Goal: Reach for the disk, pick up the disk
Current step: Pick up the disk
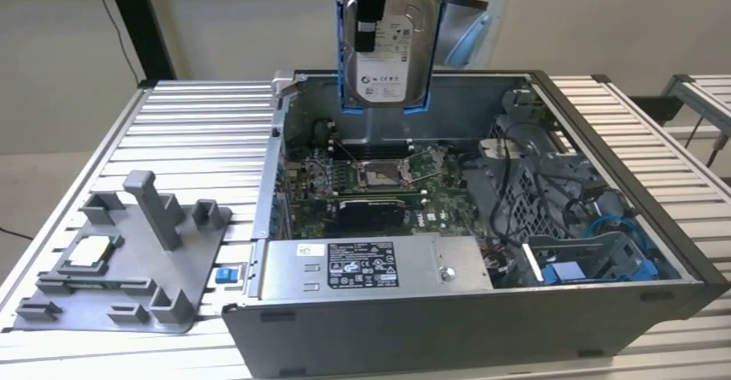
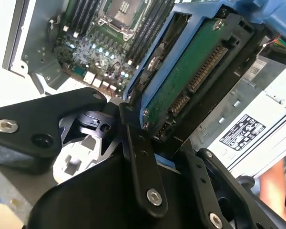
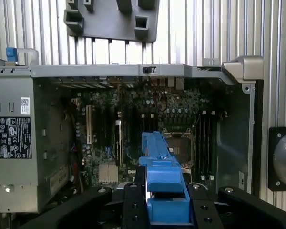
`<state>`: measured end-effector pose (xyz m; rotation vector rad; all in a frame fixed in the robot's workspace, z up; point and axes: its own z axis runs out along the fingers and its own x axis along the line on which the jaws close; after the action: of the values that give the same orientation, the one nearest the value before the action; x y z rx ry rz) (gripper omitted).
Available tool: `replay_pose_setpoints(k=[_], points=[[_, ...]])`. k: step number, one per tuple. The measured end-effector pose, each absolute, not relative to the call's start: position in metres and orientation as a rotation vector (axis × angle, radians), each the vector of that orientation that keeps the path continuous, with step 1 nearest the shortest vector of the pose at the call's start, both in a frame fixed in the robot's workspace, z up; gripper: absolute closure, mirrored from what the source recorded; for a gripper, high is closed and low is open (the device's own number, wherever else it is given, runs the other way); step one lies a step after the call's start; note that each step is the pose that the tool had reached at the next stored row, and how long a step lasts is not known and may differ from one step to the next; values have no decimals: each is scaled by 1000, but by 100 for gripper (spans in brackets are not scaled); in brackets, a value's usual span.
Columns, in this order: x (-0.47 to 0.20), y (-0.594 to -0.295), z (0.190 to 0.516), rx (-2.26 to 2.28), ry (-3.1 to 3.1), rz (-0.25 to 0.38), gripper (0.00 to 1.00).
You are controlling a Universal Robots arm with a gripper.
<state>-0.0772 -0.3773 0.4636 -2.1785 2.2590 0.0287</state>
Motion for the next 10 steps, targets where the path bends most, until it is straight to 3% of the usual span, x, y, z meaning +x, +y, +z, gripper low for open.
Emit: replay_pose_setpoints(k=[10], points=[[-60, -378, 464, -2181, 2256, 29, 100]])
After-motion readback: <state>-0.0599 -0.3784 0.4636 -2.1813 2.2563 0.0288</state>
